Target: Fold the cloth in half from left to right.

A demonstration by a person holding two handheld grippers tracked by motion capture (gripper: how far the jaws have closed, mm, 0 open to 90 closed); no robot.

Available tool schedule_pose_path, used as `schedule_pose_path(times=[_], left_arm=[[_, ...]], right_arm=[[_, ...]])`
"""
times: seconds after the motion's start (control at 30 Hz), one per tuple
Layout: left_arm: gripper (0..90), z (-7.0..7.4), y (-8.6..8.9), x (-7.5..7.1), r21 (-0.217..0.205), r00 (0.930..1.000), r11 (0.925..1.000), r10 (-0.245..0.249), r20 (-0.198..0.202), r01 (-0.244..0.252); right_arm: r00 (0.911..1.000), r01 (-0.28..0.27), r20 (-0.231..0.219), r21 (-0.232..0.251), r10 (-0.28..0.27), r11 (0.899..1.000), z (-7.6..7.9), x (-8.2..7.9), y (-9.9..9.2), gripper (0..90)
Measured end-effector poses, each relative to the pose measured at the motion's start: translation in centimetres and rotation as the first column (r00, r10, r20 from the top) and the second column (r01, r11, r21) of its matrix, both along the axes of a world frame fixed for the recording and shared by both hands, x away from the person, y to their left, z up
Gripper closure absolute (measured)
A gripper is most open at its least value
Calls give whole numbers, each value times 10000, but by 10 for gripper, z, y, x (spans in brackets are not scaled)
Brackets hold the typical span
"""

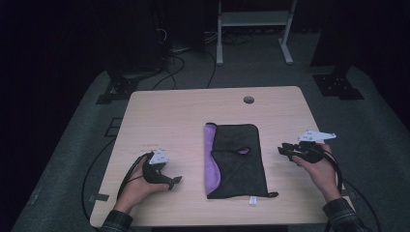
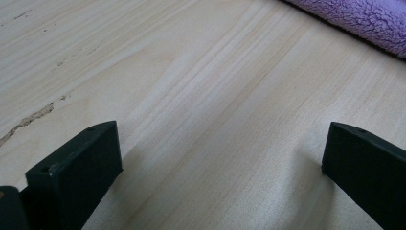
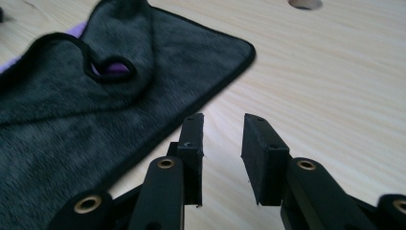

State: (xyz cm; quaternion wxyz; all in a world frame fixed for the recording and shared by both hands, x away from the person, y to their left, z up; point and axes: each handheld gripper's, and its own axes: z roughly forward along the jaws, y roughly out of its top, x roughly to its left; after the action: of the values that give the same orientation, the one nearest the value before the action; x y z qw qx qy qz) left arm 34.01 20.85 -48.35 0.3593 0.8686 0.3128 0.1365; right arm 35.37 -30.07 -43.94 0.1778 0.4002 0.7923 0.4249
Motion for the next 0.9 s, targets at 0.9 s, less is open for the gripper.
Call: schedule_pose_path(times=[0.9], left_arm=[[0,0,0,0,-51,10000,10000,38,18,-38]], right_arm=[[9793,-2023,82,386,2022,9786,20,44,104,674]])
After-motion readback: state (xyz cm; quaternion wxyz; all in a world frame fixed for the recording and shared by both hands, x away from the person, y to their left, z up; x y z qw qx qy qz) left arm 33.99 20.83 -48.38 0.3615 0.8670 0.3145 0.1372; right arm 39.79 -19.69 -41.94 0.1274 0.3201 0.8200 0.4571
